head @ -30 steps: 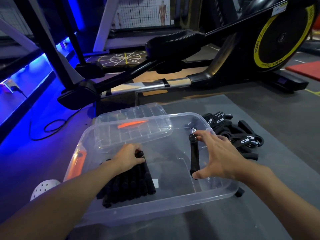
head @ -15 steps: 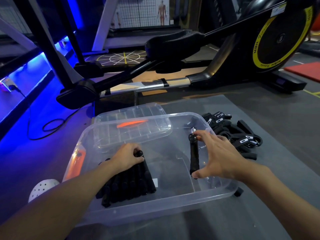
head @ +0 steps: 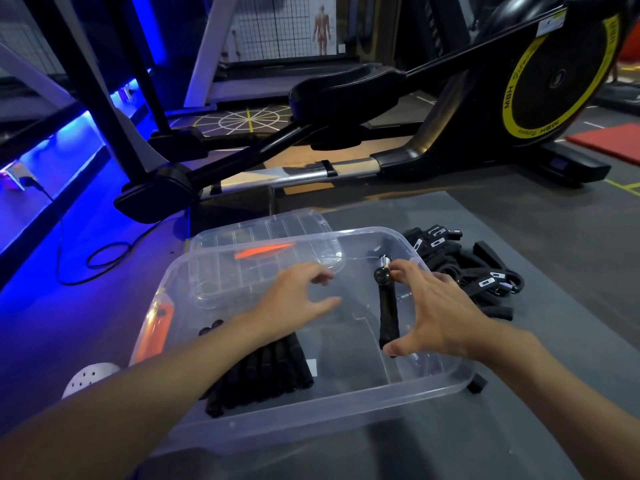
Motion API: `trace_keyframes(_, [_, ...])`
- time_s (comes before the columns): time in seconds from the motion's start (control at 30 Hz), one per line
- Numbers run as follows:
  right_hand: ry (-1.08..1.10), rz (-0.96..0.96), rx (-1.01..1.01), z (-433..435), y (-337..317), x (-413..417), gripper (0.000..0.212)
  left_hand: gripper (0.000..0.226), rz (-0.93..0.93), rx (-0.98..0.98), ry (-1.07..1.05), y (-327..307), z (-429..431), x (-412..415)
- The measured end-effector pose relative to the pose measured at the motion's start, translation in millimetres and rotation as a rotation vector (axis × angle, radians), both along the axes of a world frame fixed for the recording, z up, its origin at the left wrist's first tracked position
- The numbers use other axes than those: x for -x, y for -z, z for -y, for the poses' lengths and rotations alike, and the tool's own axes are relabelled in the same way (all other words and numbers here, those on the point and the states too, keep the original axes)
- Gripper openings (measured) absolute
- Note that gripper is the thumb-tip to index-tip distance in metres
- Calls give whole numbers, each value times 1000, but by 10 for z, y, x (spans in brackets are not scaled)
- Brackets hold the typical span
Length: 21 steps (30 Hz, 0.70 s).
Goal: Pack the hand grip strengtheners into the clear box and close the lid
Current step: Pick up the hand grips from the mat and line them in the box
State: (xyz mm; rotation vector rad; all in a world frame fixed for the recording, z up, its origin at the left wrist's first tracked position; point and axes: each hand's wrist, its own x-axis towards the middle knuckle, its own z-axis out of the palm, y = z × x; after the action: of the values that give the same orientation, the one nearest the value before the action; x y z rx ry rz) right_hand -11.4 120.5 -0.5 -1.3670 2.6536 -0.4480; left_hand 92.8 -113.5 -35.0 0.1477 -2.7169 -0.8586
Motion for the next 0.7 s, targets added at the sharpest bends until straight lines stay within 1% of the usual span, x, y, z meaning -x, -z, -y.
trace_keyframes(0.1, [4, -2, -5, -7, -16, -12, 118, 43, -20, -116, 94, -124, -388, 213])
trace_keyframes(0.2, [3, -6, -11, -13, -11, -21, 115, 36, -50, -232, 78, -132, -556, 350])
trace_keyframes(0.3, [6, -6, -22, -12, -15, -25, 113, 34, -85, -279, 77, -125, -570, 371])
trace_keyframes(0.4, [-7, -16, -46, -4, -25, -26, 116, 29, -118, -303, 100, -120, -549, 367])
trace_keyframes(0.57, [-32, -2, -82, -13, -48, -26, 130, 20, -77, -246, 47, -10, -397, 274])
trace_keyframes(0.7, [-37, -2, -88, -30, -72, -41, 126, 12, 26, -94, -42, 188, -56, 82])
